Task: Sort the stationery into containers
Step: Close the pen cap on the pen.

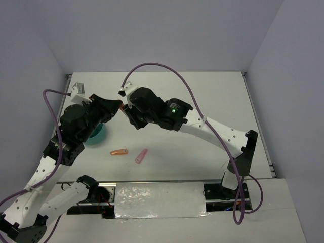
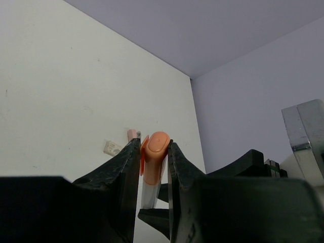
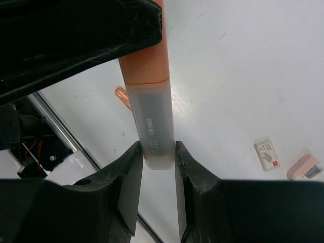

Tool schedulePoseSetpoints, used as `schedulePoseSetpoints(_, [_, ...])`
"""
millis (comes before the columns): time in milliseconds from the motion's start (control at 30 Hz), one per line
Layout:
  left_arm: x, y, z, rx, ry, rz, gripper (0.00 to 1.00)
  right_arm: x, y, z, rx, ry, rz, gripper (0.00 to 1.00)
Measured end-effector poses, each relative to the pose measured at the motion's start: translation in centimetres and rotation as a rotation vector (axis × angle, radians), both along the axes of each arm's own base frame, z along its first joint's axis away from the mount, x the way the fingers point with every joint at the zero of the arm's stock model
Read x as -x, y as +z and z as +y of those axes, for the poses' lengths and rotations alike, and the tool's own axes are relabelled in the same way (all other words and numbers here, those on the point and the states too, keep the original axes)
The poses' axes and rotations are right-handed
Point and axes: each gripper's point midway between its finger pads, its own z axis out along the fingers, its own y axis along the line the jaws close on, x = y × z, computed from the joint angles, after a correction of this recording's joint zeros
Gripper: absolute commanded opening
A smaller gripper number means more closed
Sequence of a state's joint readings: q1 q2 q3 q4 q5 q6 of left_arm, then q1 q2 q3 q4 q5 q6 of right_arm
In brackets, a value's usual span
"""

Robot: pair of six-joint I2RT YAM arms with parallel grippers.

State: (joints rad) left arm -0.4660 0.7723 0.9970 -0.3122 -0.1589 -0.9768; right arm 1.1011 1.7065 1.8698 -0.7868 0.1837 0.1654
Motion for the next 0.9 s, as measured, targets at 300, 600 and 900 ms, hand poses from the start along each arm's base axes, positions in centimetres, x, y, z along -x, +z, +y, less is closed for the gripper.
schedulePoseSetpoints(300, [-0.3,1.0,0.2,0.006,0.019,-0.025,0.0,-0.5,1.8,0.0,0.002,0.036,-0.041,0.0])
schedulePoseSetpoints(600, [-0.7,0.7,-0.1,0.0,0.035,-0.024,0.0,-0.8,1.8,-0.2,0.045,0.048,-0.03,0.0])
schedulePoseSetpoints(900, [-0.2,0.5,0.3,-0.073,0.045,0.009,0.0,-0.7,0.6,0.6,0.019,0.098,-0.04,0.0])
